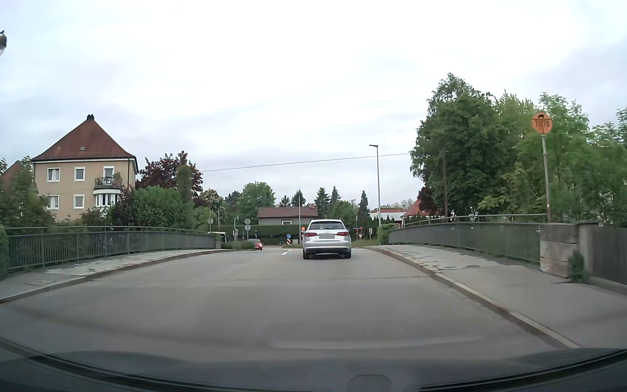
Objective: Follow the waypoints while adhering to traffic rules and regulations
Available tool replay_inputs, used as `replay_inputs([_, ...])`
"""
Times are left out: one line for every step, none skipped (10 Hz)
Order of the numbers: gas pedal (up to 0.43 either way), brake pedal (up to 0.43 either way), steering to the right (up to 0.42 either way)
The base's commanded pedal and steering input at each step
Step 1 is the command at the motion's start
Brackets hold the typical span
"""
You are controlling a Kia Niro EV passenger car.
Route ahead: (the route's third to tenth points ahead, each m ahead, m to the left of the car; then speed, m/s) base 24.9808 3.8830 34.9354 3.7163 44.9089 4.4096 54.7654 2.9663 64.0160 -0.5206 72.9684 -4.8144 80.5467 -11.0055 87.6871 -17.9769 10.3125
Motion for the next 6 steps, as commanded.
replay_inputs([0.000,0.000,-0.012])
replay_inputs([0.000,0.000,-0.012])
replay_inputs([0.000,0.000,-0.012])
replay_inputs([0.000,0.000,-0.011])
replay_inputs([0.000,0.000,-0.009])
replay_inputs([0.000,0.000,-0.006])
